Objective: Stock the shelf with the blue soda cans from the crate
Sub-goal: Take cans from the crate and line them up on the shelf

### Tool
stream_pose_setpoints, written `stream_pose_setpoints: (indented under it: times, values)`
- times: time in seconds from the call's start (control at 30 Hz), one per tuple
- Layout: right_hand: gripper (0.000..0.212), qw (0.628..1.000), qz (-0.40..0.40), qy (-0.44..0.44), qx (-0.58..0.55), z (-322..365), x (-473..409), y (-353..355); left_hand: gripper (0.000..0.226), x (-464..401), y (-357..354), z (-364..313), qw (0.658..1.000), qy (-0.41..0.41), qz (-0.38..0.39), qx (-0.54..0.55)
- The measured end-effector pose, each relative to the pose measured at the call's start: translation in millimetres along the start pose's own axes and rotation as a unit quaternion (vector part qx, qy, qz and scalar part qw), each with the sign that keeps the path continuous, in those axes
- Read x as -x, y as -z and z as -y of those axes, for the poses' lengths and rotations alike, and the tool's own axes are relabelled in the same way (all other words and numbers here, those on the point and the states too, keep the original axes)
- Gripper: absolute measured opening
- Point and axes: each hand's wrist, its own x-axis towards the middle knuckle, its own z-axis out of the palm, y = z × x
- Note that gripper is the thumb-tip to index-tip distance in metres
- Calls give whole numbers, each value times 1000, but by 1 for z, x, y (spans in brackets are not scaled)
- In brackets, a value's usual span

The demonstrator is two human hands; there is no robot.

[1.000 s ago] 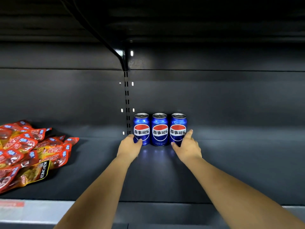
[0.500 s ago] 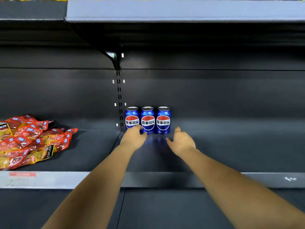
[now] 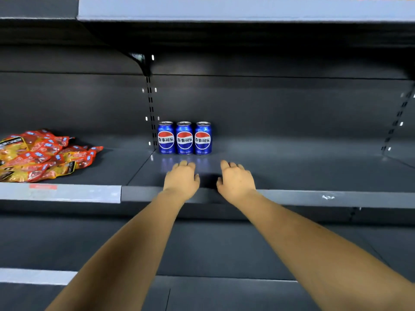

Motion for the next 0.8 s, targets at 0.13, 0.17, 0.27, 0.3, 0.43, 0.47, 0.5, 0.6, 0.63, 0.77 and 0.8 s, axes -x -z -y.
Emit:
stream_pose_setpoints:
  times: [0.13, 0.17, 0.27, 0.3, 0.43, 0.47, 0.5, 0.6, 0.63, 0.77, 0.8]
  values:
    - [45, 999, 22, -13, -37, -16, 34, 0, 39, 37, -2, -22, 998, -8, 0, -69]
    - [43, 998, 25, -20, -50, -20, 43, 0, 39, 46, -3, -27, 997, -8, 2, -73]
    - [39, 998, 31, -15, -61, -29, 69, 0, 41, 77, -10, -40, 997, -3, 14, -77]
    - [40, 997, 34, -12, -61, -31, 77, 0, 42, 86, -12, -44, 997, -1, 19, -79]
    - [43, 997, 57, -18, -57, -39, 110, 2, 44, 120, -18, -59, 995, -3, 42, -95]
    - [43, 996, 63, -19, -55, -41, 117, 3, 44, 127, -18, -62, 994, -6, 48, -100]
    - [44, 996, 69, -19, -52, -41, 125, 3, 44, 133, -19, -65, 993, -8, 52, -104]
    - [45, 996, 77, -14, -34, -43, 143, 6, 44, 147, -18, -70, 992, -14, 60, -107]
    - [45, 997, 76, -13, -28, -43, 148, 8, 44, 151, -17, -72, 992, -22, 63, -110]
    - [44, 997, 76, -21, -12, -40, 167, 15, 44, 166, -12, -76, 990, -48, 69, -113]
    - [44, 997, 76, -23, -9, -38, 172, 17, 43, 169, -10, -76, 990, -51, 68, -112]
